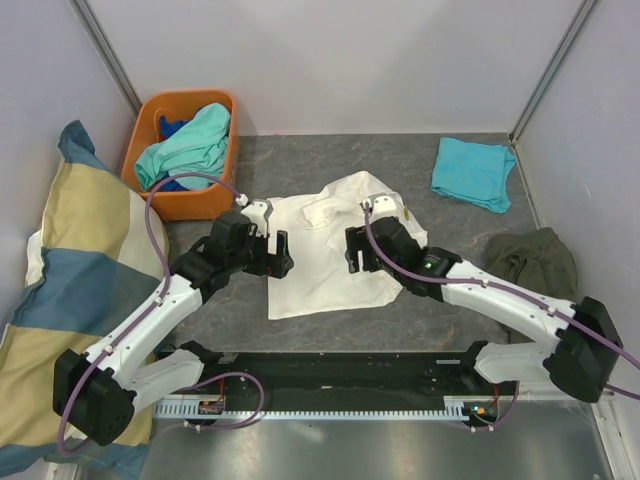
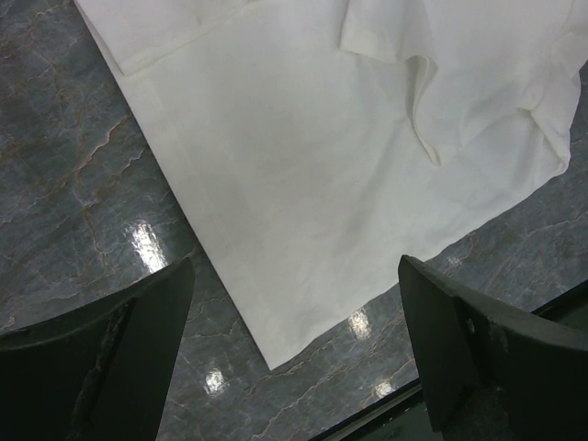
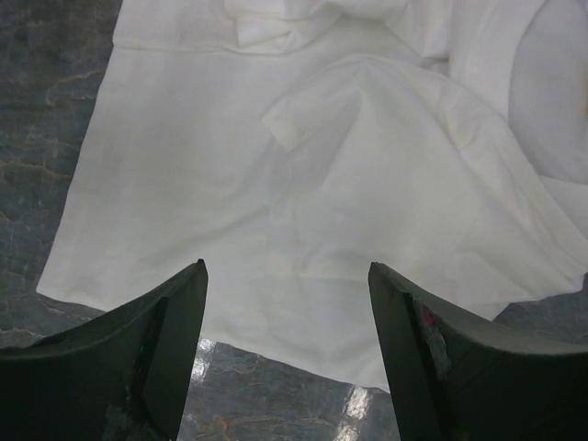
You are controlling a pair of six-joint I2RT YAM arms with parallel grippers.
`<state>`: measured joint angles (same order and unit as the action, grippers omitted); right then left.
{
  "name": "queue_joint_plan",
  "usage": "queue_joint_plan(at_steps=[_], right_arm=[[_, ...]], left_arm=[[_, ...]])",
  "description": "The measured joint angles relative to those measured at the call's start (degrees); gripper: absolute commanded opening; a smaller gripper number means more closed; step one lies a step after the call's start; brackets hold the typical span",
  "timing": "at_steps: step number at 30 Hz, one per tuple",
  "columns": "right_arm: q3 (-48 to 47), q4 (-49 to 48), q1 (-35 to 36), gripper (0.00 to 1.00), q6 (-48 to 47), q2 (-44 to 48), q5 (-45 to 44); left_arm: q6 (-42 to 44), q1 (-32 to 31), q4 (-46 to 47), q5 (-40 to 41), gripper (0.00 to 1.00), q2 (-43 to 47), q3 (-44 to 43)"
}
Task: Fold and stack the t-shirts
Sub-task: Flatten the tshirt out
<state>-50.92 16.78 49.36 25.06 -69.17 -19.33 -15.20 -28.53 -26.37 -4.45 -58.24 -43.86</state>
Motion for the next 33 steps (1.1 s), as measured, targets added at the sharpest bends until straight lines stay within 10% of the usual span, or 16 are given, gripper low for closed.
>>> queue_joint_plan(at_steps=[19, 33], right_arm=[[-18.4, -4.4, 1.0, 0.53, -11.9, -32.7, 4.3], [-23.2, -6.9, -1.5, 0.53, -14.4, -41.4, 5.1]], left_arm=[[-0.9, 0.0, 0.3, -0.1, 1.0, 4.2, 1.1], [-1.4, 0.0, -0.2, 0.0, 1.0, 5.6, 2.8]])
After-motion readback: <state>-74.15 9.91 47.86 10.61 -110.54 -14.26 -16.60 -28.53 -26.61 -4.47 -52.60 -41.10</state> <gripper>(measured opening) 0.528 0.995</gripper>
